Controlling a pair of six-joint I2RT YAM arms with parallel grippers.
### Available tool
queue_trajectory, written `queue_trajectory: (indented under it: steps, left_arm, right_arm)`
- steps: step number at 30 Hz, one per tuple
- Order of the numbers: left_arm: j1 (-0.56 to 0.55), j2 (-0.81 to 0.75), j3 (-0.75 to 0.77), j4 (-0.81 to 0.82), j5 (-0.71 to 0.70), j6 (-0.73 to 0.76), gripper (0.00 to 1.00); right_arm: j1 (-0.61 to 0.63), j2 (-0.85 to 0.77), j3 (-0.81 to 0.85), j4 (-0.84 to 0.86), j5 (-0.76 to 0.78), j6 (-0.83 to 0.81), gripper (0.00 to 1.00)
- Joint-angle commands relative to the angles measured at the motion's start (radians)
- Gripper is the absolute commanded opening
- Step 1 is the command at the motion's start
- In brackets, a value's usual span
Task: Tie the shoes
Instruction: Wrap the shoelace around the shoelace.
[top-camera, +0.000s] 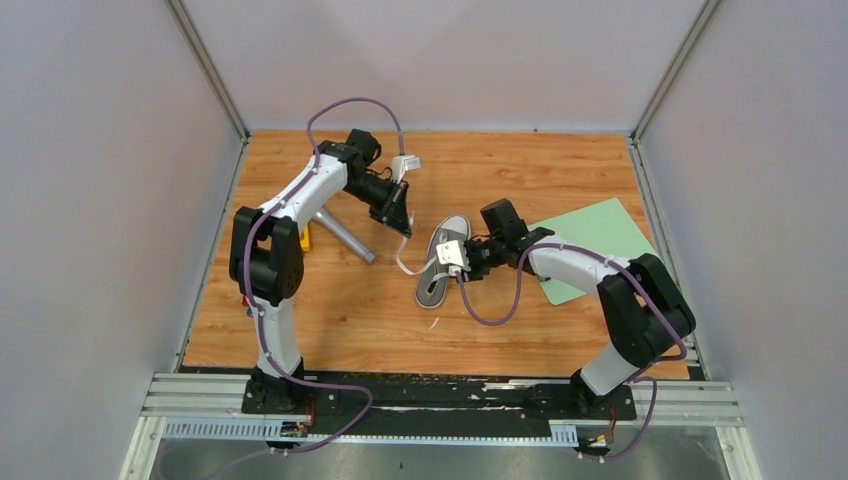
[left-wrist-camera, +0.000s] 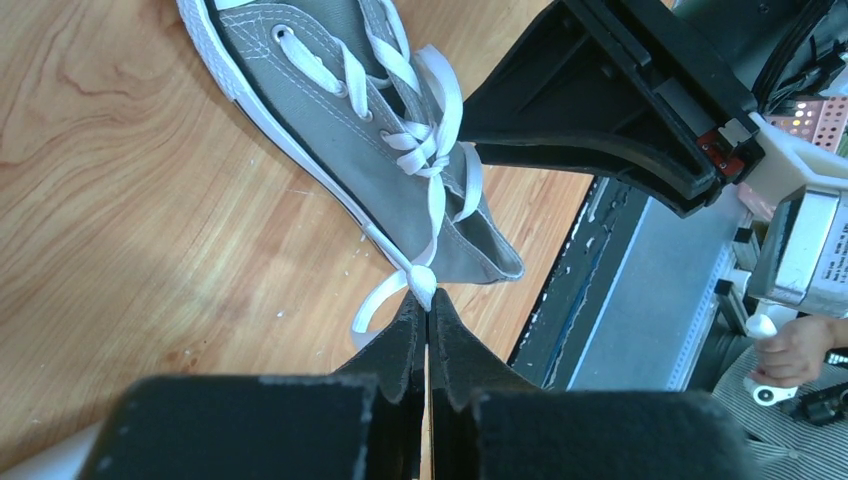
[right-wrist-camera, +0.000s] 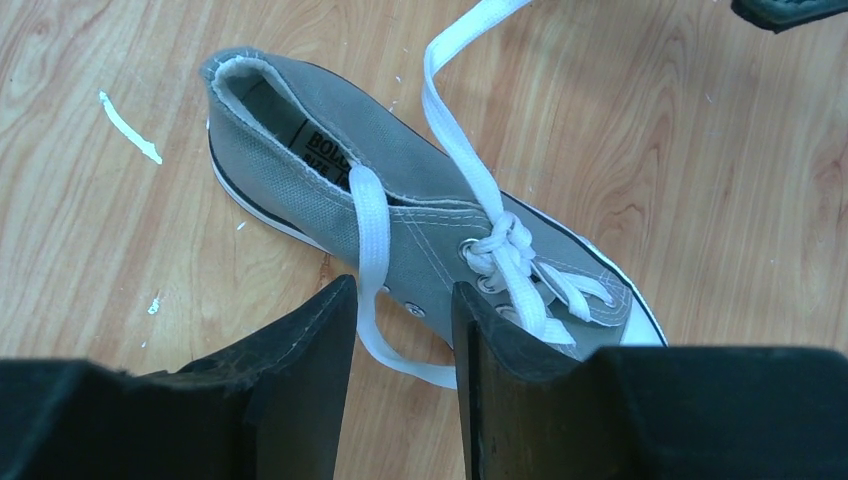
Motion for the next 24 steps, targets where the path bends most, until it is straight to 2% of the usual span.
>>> queue_trajectory:
  steps: [1,3,5,9,10,14,17,22,24]
  left_arm:
    - [-0.003,-0.034,0.005,0.017,-0.003,-0.014,0.0]
    - [-0.003,-0.034,0.005,0.017,-0.006,-0.016,0.0]
    - [-0.003,-0.035,0.006,0.018,-0.009,-0.016,0.0]
    - [-0.004,-0.04,0.003,0.021,-0.008,-0.018,0.0]
    - [-0.005,-0.04,0.002,0.021,-0.005,-0.019,0.0]
    - [-0.005,-0.033,-0.001,0.024,0.033,-0.013,0.0]
    - [-0.006,-0.016,0.009,0.029,0.087,-0.008,0.01]
    - [-0.013,0.03,0.079,0.036,0.143,0.008,0.01]
    - [-0.023,0.043,0.107,0.052,0.162,0.008,0.01]
  right_arm:
    - [0.015,0.018,-0.007,0.01,-0.037,-0.069,0.41]
    - [0.024,0.029,-0.012,0.032,-0.02,-0.06,0.39]
    - [0.038,0.035,-0.032,0.093,0.025,-0.029,0.32]
    - [0.045,0.01,-0.053,0.164,0.084,0.025,0.04]
    - [0.046,-0.004,-0.054,0.165,0.099,0.035,0.0]
    - [0.036,-0.103,-0.035,0.105,0.145,0.089,0.0]
    - [0.003,-0.185,0.028,0.012,0.097,0.162,0.0]
    - [-0.034,-0.239,0.162,-0.068,0.061,0.405,0.0]
    - [-0.056,-0.212,0.223,-0.085,0.035,0.578,0.0]
